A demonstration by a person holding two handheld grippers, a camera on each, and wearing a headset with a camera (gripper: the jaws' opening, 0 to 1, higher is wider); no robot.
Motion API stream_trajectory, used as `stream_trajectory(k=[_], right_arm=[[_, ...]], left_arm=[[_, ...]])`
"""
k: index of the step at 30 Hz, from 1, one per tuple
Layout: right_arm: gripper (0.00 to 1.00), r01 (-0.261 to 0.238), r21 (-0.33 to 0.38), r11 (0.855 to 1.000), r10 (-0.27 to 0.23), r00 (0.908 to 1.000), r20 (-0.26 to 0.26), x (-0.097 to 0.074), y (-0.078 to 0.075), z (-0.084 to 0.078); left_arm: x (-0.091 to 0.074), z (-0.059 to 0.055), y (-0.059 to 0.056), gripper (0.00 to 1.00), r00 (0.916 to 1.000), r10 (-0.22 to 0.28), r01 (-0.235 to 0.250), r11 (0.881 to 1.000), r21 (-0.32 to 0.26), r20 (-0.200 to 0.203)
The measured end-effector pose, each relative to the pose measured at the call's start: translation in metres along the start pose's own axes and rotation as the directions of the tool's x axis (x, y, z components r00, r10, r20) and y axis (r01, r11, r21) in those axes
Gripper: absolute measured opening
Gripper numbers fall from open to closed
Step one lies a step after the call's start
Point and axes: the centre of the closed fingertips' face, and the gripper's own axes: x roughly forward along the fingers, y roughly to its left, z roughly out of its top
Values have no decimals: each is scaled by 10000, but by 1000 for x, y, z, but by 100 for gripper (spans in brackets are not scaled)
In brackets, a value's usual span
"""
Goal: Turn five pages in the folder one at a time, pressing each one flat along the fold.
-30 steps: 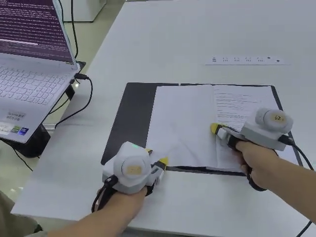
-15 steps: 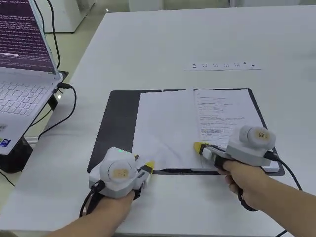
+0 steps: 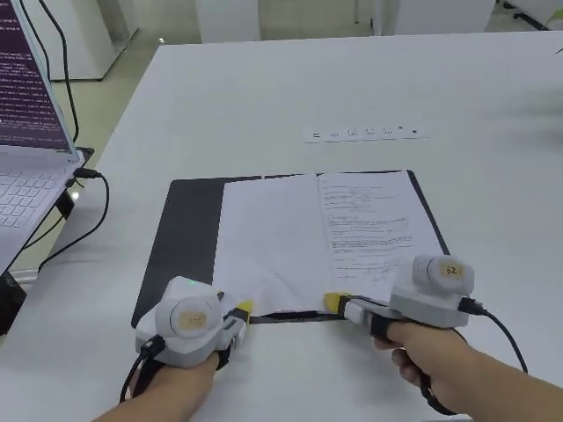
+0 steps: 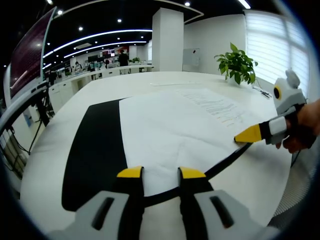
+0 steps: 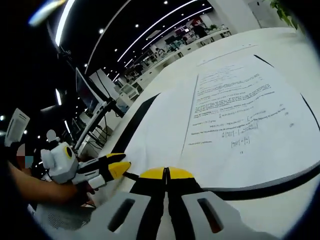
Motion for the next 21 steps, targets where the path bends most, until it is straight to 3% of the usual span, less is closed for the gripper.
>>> stream_trajectory(k=[7, 16, 21], right_arm=[[0, -1, 287, 9996, 16, 9987, -503, -13, 10, -14], [0, 9, 515, 9987, -4, 10000, -97, -39, 24, -9], [0, -64, -118, 9999, 66, 9999, 109, -49, 39, -5]], left_arm=[[0, 0, 0, 26, 9999, 0, 1, 10000, 46, -144], [0, 1, 0, 26, 9992, 11, -8, 10000, 72, -399], [2, 1, 0, 26, 9963, 184, -185, 9998, -4, -838]])
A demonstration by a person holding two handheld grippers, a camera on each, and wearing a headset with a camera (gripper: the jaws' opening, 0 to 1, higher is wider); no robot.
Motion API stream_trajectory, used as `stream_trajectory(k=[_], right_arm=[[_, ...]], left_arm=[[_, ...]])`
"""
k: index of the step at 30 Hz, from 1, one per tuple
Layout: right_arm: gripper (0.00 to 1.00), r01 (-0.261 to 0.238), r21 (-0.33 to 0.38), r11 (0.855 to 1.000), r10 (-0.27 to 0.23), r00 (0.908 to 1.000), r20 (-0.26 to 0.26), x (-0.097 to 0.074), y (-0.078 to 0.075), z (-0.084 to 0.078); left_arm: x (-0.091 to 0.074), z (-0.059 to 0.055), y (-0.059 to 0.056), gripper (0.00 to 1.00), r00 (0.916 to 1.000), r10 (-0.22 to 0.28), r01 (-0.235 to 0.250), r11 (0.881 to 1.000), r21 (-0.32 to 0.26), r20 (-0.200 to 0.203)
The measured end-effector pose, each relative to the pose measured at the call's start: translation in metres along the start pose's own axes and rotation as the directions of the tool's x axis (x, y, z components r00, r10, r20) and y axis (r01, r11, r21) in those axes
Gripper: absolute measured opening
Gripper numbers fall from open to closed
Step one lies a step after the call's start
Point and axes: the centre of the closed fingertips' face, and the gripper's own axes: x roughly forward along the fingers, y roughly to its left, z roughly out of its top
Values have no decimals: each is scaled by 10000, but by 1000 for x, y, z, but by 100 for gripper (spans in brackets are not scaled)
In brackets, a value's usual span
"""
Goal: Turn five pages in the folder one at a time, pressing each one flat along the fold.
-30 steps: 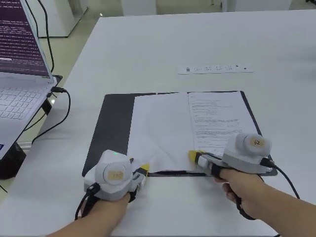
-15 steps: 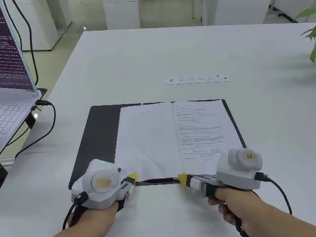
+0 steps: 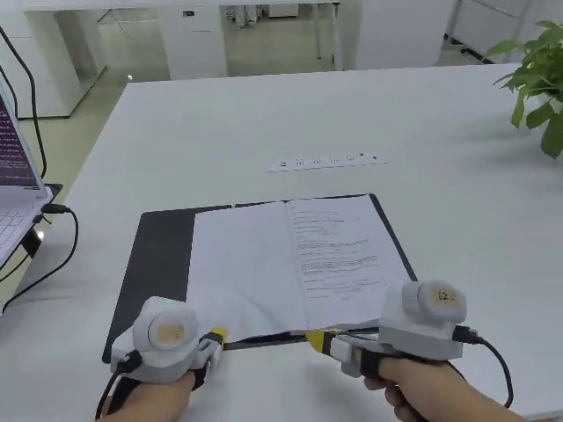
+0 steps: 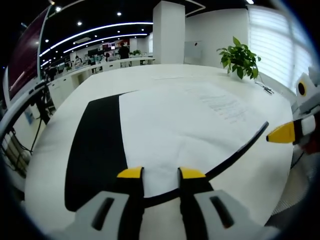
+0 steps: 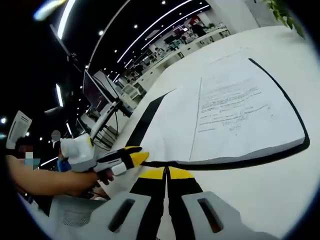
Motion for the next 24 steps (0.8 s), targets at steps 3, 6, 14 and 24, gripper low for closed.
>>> stream_trajectory(k=[3, 6, 14, 24], right_arm=[[0, 44, -153, 9999, -40, 9996, 278, -6, 6, 7], [0, 305, -167, 9994, -295, 9977, 608, -13, 5, 16], [0, 1013, 389, 9941, -1066, 9791, 1734, -43, -5, 48], [0, 1976, 100, 9802, -1935, 9471, 2558, -72, -26, 78]], left_arm=[[0, 0, 0, 26, 9992, 0, -1, 10000, -28, -405], [1, 1, -7, 34, 9954, -299, 288, 9995, -140, -913], [-21, 34, -33, 38, 9967, -804, 802, 9966, -187, -137], [-64, 68, -49, 38, 9891, -1167, 1202, 9922, -344, 894]])
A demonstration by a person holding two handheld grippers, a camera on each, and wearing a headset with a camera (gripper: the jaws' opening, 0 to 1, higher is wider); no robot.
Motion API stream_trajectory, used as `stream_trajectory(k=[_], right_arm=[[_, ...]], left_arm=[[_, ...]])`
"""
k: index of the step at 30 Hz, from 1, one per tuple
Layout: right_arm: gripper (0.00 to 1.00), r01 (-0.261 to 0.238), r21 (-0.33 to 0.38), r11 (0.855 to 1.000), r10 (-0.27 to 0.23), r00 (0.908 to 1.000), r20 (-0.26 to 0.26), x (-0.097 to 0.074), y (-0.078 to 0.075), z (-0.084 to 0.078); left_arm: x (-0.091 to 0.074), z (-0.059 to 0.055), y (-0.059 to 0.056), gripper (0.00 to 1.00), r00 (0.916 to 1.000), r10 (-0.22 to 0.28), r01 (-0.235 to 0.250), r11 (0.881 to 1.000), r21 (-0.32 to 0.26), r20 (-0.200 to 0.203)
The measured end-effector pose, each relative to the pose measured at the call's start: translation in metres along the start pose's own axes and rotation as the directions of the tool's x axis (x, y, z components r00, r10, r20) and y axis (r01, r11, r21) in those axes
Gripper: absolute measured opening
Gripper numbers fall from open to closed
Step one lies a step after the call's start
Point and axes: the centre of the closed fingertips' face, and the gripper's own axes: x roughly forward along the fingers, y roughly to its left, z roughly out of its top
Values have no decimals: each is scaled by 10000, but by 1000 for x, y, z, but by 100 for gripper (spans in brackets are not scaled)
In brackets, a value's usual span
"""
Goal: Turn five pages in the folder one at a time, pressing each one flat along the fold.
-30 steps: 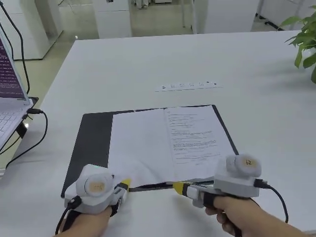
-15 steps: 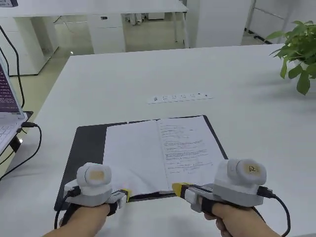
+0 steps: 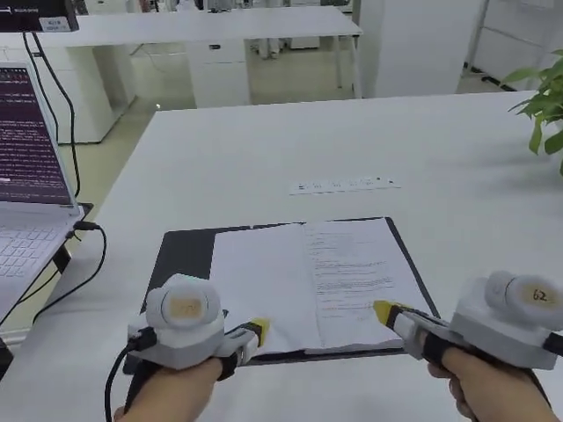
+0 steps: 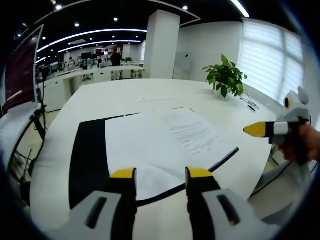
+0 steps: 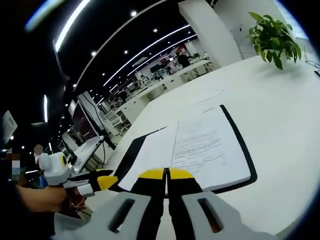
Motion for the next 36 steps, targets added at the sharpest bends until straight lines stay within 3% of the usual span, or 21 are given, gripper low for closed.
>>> stream_trajectory(k=[9, 17, 28, 36], right_arm=[[3, 198, -892, 9958, -215, 9996, -177, -7, -6, 2], [21, 274, -1463, 9889, -316, 9991, -267, -12, -9, 3], [41, 551, -1629, 9851, -540, 9985, 112, -31, -25, 15], [62, 498, -2087, 9767, -443, 9985, 311, -40, -24, 24]], left_arm=[[-25, 15, -5, 44, 9990, 96, -87, 9997, -231, 425], [-39, 11, -1, 48, 9984, 216, -193, 9988, -440, 528], [-48, 0, 10, 58, 9990, 97, -61, 9968, -802, 445], [-53, -2, 15, 74, 9992, 105, -65, 9947, -1030, 384]])
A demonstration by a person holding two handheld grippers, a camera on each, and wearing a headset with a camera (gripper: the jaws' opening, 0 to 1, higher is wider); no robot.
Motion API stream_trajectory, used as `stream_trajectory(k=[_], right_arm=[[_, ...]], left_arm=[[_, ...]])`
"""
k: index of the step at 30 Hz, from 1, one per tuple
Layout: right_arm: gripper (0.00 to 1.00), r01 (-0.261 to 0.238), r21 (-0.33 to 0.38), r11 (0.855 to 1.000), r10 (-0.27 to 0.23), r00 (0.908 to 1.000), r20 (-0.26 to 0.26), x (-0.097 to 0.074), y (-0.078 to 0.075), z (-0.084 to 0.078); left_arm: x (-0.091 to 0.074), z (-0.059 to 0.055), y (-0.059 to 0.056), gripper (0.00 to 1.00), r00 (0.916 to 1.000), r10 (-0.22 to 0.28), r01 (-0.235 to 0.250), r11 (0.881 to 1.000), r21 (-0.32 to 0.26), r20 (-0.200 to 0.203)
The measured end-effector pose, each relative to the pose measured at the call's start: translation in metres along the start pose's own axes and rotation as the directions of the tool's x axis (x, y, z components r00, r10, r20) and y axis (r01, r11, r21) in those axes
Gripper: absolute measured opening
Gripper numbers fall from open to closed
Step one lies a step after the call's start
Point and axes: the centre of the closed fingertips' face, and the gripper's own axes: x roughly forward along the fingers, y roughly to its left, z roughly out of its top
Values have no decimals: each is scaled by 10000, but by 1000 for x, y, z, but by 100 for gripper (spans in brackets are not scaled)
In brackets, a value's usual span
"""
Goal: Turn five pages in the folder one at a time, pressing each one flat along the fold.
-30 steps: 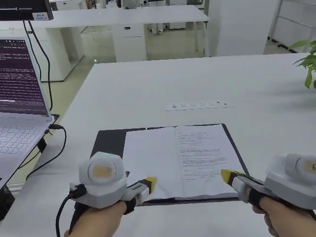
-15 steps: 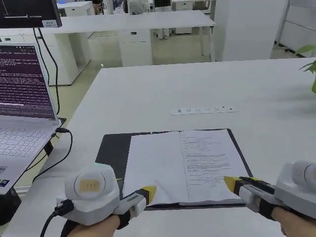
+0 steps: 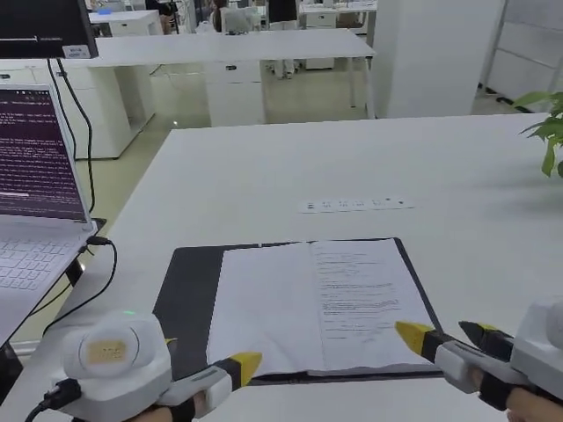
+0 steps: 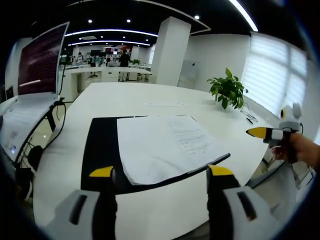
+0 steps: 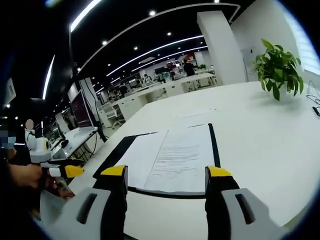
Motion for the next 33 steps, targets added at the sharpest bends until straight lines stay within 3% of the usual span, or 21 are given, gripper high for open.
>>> stream_trajectory(k=[4, 8, 11, 16, 22, 28, 30, 33], right_arm=[[73, -24, -864, 9963, 47, 9996, 272, -4, 2, 5], [89, -174, -1227, 9923, 216, 9992, 332, -5, 6, 5], [100, -12, -1475, 9891, 75, 9991, 421, -5, 5, 6], [100, -72, -1540, 9880, 123, 9994, 321, -8, 6, 4], [100, -19, -1565, 9877, 91, 9989, 454, -12, 4, 8], [99, 48, -1759, 9844, 42, 9987, 510, -10, 3, 6], [98, 43, -1819, 9833, 78, 9978, 653, -9, 4, 9], [98, -13, -1747, 9846, 161, 9964, 833, -6, 7, 12]], left_arm=[[-5, 0, -1, 82, 10000, -25, 26, 9998, 183, -40], [-9, 1, -2, 92, 10000, -28, 27, 9997, 245, 36], [-14, 1, -2, 99, 9999, 105, -108, 9977, 670, 48], [-21, 4, 0, 99, 9998, 178, -190, 9904, 1370, 94], [-25, 11, 2, 99, 9993, 338, -360, 9902, 1348, 188], [-23, 16, -7, 98, 9985, 405, -463, 9829, 1779, 365], [-22, 19, -11, 94, 9976, 338, -456, 9766, 2102, 597], [-15, 18, -20, 96, 9980, 256, -378, 9744, 2218, 577]])
